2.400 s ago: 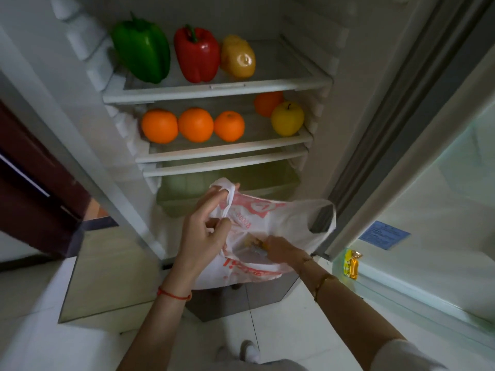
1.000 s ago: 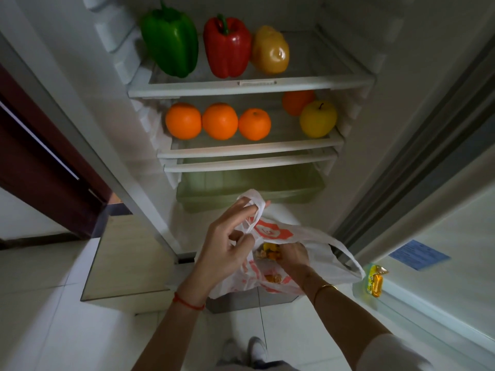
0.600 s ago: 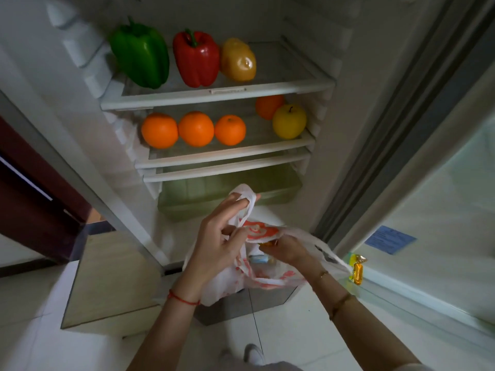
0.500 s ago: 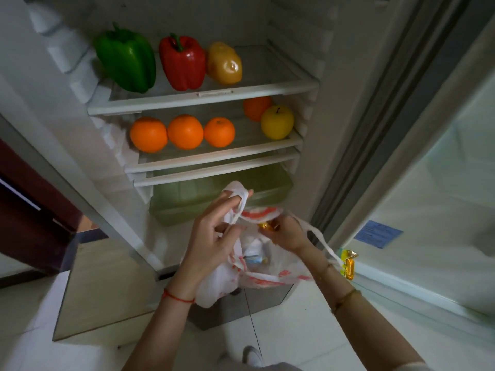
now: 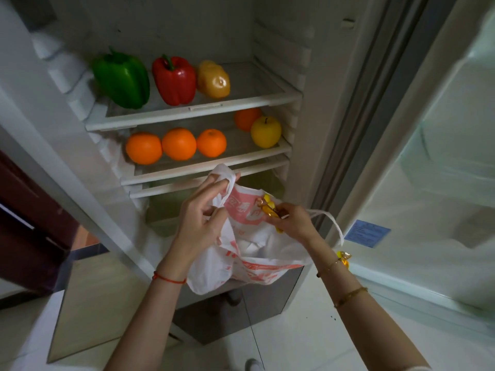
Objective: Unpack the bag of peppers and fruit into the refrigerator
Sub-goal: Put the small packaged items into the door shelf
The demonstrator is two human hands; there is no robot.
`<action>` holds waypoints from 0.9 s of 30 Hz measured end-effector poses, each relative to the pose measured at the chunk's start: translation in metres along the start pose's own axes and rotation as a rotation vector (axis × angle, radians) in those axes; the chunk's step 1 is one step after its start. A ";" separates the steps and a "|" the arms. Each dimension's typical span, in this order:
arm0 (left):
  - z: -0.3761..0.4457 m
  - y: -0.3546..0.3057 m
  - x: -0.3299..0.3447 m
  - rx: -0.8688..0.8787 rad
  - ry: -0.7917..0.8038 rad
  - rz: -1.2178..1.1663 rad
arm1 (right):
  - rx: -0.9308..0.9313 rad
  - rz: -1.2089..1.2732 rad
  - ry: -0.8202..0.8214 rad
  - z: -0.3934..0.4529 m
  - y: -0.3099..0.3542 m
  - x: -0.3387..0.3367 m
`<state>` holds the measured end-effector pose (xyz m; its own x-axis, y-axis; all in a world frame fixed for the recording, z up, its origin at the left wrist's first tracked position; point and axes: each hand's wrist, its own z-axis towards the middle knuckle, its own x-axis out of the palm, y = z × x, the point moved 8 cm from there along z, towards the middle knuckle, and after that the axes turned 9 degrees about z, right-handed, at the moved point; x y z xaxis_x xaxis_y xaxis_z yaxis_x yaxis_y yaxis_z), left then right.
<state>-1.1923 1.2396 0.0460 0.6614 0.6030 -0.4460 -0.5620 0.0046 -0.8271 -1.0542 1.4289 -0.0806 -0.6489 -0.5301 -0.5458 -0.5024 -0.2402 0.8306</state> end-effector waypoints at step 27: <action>-0.015 -0.014 0.110 0.020 0.259 -0.064 | 0.534 0.106 -0.391 -0.157 -0.163 -0.137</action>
<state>-1.1044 1.2943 0.0033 0.7997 0.3763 -0.4679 -0.5230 0.0538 -0.8506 -0.7939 1.4132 -0.1242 -0.8191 -0.1704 -0.5478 -0.5731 0.2859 0.7680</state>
